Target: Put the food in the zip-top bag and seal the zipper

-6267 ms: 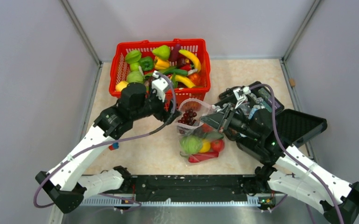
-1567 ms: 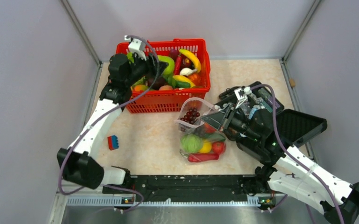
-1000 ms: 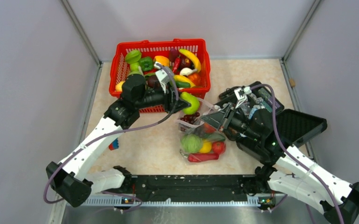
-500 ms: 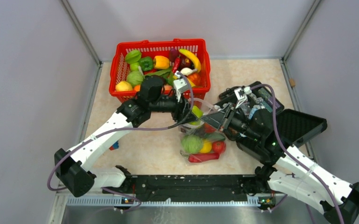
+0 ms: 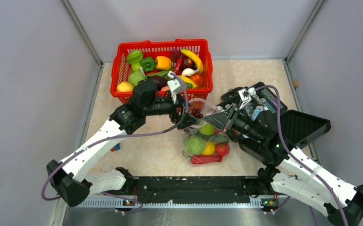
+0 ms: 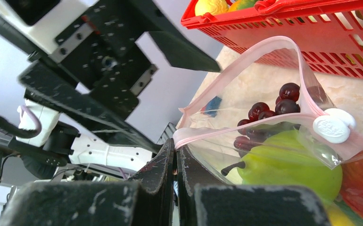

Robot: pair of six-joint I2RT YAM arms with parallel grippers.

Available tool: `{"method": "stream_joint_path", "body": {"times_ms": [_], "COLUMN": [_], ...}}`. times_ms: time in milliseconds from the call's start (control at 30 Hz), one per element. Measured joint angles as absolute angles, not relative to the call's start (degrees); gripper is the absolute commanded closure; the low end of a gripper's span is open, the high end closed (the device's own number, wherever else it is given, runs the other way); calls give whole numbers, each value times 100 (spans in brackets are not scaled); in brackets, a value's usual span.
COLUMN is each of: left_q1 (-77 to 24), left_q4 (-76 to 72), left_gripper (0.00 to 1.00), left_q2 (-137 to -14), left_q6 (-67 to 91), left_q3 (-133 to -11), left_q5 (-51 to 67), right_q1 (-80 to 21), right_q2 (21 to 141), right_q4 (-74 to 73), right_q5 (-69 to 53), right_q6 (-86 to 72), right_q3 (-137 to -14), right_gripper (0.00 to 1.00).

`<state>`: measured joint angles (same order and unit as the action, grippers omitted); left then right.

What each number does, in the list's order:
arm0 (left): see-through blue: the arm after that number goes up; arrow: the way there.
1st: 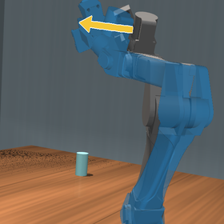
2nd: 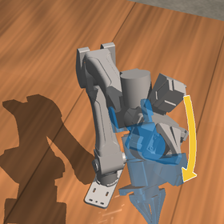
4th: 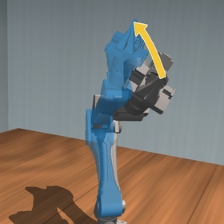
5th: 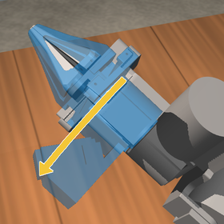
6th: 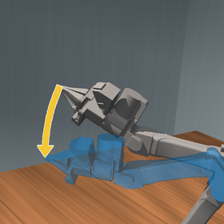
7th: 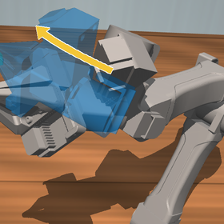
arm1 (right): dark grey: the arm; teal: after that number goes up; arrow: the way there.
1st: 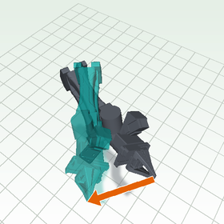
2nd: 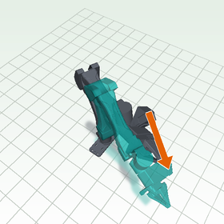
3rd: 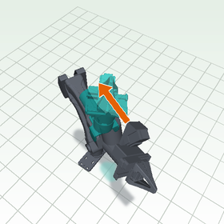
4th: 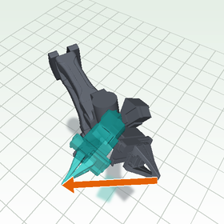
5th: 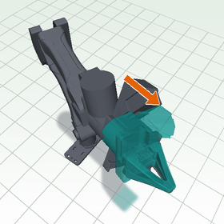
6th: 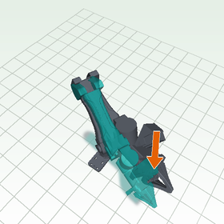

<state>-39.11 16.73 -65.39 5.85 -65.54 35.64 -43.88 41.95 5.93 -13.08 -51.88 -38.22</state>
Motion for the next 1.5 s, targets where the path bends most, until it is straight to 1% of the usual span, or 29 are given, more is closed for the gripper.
{"method": "stream_joint_path", "body": {"times_ms": [200,300,433,567,767,800,1033,1133,1200,1233,1333,1367,1500], "left_q1": [-3911,-3911,-3911,-3911,-3911,-3911,-3911,-3911,-3911,-3911,-3911,-3911,-3911], "left_q4": [1594,1570,1712,1826,1793,1774,1468,1345,1297,1284,1232,1205,1090], "left_gripper": [1,1,1,1,2,5,44,70,86,89,95,99,100], "left_q2": [-5131,-4869,-4847,-5109,-5430,-5463,-5529,-5594,-5631,-5645,-5664,-5666,-5669], "left_q6": [582,539,366,226,150,152,137,154,137,130,156,158,207], "left_q3": [-6084,-5867,-5516,-5218,-5159,-5155,-5107,-5081,-5050,-5037,-5015,-5013,-5011], "left_q5": [2692,2543,2622,2799,2689,2650,2639,2718,2786,2816,2886,2906,2932], "right_q1": [-4388,-4388,-4388,-4388,-4388,-4388,-4388,-4388,-4388,-4388,-4388,-4388,-4388], "right_q2": [4169,4167,4167,4167,4167,4167,4158,4125,4099,4086,4053,4042,4003], "right_q4": [622,633,628,628,628,626,611,591,580,572,534,515,478], "right_q5": [-1245,-1245,-1247,-1249,-1253,-1251,-1251,-1249,-1251,-1249,-1249,-1247,-1247], "right_q6": [-5188,-5186,-5164,-5159,-5159,-5162,-5159,-5159,-5159,-5159,-5159,-5159,-5159], "right_q3": [-3780,-3778,-3778,-3778,-3778,-3778,-3778,-3778,-3778,-3778,-3778,-3778,-3778], "right_gripper": [100,100,100,100,100,100,100,100,100,100,100,100,100]}}
